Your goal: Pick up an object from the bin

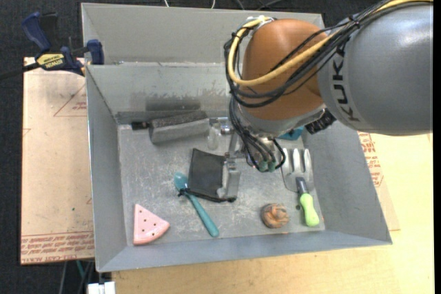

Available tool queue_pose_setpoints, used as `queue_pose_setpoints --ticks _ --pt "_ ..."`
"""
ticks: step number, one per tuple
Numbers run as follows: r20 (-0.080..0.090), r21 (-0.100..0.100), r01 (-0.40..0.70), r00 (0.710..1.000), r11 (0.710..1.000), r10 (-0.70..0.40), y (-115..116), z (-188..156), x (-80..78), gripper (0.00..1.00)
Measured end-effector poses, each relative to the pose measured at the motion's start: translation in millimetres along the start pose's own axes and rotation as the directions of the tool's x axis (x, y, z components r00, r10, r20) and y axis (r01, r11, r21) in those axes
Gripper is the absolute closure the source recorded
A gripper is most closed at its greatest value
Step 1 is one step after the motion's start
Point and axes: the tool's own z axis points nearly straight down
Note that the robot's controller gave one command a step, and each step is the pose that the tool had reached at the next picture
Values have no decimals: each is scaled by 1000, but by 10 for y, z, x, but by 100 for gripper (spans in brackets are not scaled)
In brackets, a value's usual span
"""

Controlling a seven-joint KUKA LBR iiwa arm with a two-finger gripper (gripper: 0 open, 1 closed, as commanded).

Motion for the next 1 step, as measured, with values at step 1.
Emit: queue_pose_setpoints --ticks 1 --pt "8 -1 -3 1000 1000 3 -7 -43 -16 0"
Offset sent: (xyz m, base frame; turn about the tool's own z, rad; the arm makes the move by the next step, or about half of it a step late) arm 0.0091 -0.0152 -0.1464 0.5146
